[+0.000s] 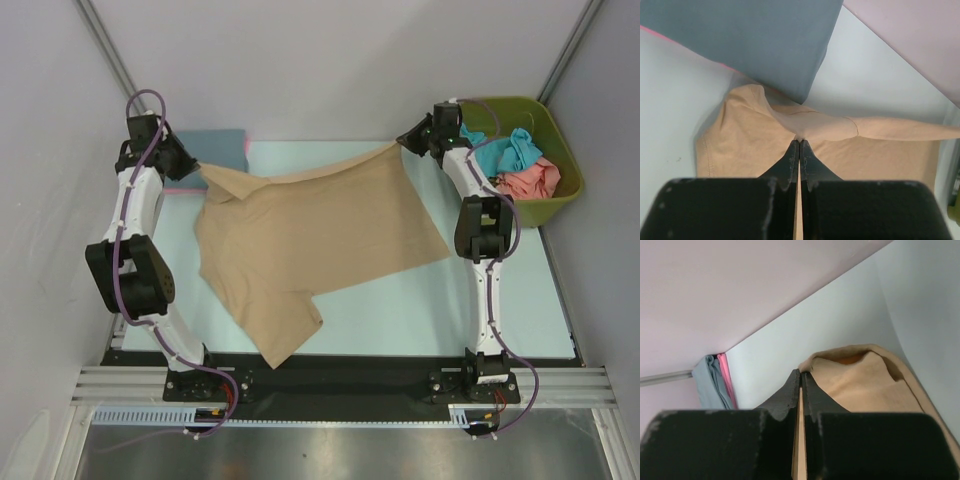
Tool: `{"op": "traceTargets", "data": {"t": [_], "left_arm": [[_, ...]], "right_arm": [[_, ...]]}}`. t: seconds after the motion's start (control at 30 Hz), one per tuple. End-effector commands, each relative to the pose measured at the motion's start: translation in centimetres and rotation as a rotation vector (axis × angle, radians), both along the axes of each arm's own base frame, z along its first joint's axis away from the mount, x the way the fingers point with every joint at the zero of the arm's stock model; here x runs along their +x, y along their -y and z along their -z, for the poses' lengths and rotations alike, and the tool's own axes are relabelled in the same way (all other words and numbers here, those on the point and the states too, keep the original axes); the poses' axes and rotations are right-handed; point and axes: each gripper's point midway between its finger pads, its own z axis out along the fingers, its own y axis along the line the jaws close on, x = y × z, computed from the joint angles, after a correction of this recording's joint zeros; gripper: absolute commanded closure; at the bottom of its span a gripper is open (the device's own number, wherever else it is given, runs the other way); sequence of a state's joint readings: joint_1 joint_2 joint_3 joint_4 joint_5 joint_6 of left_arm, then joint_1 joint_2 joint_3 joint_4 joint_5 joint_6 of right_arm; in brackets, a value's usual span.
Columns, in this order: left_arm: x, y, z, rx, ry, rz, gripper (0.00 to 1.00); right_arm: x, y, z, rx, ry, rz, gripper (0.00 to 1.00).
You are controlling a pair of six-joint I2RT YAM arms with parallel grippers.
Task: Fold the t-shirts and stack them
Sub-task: Fold the tshirt
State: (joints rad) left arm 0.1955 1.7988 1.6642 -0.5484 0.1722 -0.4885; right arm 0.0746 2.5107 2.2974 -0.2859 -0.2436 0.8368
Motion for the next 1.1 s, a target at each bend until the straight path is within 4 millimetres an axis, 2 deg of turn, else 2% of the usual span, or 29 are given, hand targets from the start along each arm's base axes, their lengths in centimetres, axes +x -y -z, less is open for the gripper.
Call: {"op": "traceTargets", "data": {"t": [0.0,0.2,0.3,0.43,0.53,0.57,0.8,0.83,0.9,1.07], "left_arm": [[-0.2,-0.2,-4.2,0.01,0.105,0.002,0.99],[-0.2,0.1,-4.5,-0.007,0.113,0.012,1.0],[-0.4,0.0,-4.7,0.004,0.111,0.015,1.0],[-1.2,0.3,-4.4,0.002,0.089,0.024,1.0],[-2.1,0.6,-4.3,-0.002,0.084,0.027,1.0],[-2.6,0.6,-3.5,-0.005,0.063,0.027,1.0],[-5.8,1.4,-1.4,-0.023,-0.002,0.035,1.0],[-6.3,1.6,-0.6,-0.026,-0.017,0.035,1.0],[-7.0,1.5,-0.4,-0.018,-0.019,0.031,1.0],[-8.5,1.8,1.7,-0.025,-0.075,0.03,1.0]], "right_arm": [[2.1,-0.3,-1.0,0.079,0.064,0.018,0.95],[2.3,0.4,-1.1,0.091,0.056,0.042,0.96],[1.8,0.6,-1.7,0.077,0.055,0.028,0.96],[0.6,0.5,-2.1,0.062,0.023,0.005,0.96],[-0.6,0.4,-1.5,0.041,-0.019,-0.012,0.96],[-0.9,0.4,-2.3,0.015,-0.008,-0.023,0.97],[-3.1,2.3,-1.6,-0.134,-0.068,-0.04,0.98],[-3.2,2.2,-1.7,-0.14,-0.068,-0.047,0.98],[-3.6,1.8,-1.2,-0.145,-0.083,-0.069,0.97],[-4.6,1.6,-0.8,-0.19,-0.108,-0.095,0.98]]}}
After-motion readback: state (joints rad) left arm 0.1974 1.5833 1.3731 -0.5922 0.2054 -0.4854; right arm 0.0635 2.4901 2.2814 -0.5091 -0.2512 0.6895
